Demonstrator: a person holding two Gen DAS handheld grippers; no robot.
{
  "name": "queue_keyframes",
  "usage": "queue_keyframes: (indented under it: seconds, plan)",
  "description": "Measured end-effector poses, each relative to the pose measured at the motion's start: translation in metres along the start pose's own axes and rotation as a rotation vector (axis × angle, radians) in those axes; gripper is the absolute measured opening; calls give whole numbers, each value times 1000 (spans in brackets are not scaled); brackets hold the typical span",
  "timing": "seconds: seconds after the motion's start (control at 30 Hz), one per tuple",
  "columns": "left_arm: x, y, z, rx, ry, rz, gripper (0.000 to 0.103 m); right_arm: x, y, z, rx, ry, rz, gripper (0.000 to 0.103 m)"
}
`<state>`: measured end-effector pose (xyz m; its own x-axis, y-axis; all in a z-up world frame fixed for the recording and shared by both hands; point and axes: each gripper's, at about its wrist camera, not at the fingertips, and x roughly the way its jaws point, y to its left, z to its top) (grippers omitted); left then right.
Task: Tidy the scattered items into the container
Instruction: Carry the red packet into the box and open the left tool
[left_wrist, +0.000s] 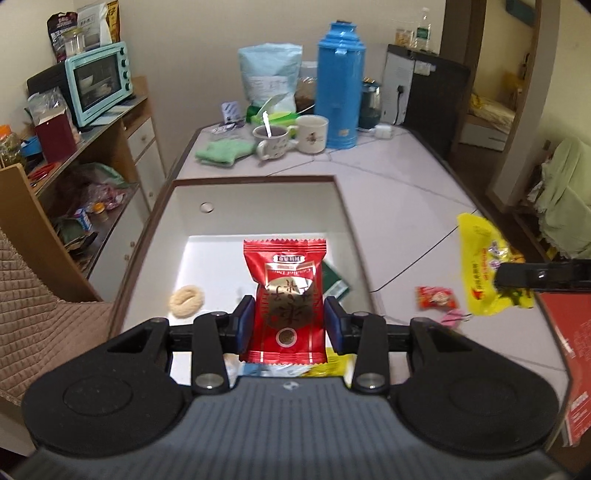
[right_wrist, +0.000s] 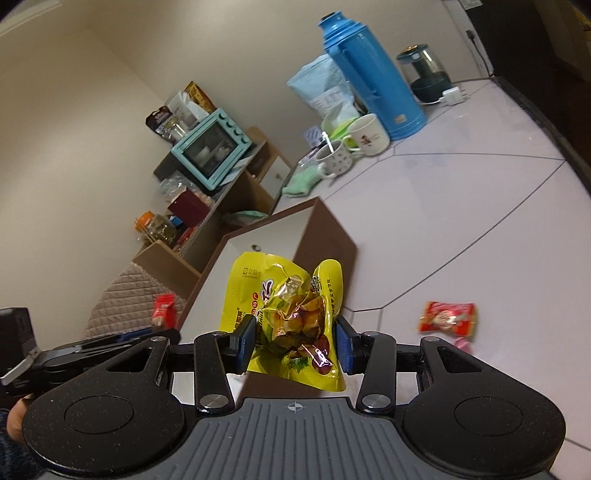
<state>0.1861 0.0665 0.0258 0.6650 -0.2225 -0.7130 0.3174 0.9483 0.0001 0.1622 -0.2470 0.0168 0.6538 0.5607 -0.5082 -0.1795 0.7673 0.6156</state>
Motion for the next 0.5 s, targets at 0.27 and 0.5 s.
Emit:
queue_keyframes:
  seconds: [0.27,0.5]
  plan:
    - [46,33,8,51,62,4,35,22,17,-7,20,-3,-28,43]
    - [90,54,27,101,90,-10,35,34,23,-8,54,-33,-86,43]
